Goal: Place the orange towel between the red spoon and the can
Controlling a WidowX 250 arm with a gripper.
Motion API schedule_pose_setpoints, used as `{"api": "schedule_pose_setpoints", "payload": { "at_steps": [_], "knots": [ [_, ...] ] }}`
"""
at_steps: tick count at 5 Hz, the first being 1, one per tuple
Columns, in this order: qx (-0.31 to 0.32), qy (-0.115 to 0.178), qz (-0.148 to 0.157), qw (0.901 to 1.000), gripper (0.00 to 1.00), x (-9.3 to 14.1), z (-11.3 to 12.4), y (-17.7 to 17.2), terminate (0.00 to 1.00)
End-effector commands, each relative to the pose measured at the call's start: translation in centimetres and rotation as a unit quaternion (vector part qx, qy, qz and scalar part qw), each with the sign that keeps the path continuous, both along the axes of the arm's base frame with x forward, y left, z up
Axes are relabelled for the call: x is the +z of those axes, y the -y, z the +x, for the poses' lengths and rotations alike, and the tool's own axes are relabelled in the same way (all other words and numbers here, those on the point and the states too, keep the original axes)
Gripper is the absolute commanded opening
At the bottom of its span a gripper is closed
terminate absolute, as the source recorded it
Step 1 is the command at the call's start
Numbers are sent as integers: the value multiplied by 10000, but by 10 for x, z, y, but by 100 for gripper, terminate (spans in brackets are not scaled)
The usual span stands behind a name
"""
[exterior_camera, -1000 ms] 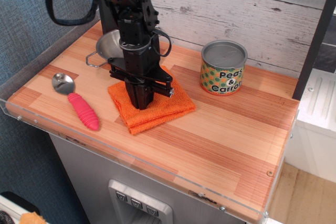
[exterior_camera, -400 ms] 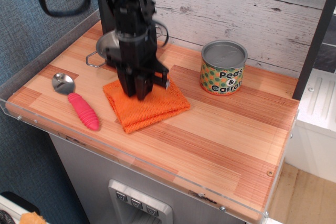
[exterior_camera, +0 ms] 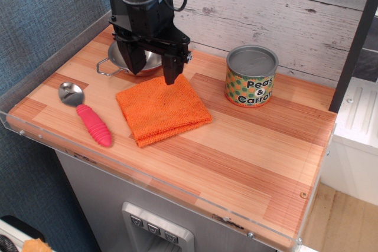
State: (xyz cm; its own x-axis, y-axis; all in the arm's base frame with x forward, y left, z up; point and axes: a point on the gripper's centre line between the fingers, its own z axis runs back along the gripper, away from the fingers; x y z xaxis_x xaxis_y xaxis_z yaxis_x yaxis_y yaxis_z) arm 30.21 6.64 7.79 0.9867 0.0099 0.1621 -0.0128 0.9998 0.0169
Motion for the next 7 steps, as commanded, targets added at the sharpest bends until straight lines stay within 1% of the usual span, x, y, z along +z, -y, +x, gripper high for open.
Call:
{"api": "schedule_pose_setpoints", "payload": {
  "at_steps": [1,2,3,4,5,6,7],
  "knots": [
    [279,91,61,9996,100,49,1,-9,0],
    [325,103,-26,9994,100,62,-8,-10,0],
    [550,110,-45,9984,100,71,-6,10,0],
    [256,153,-163,9994,100,89,-3,44,0],
    [-112,211,-136,9996,100,101,-2,79,0],
    [-450,265,-292,9982,100,112,0,114,0],
    [-825,260,-299,9958,100,119,-2,143,0]
  ]
}}
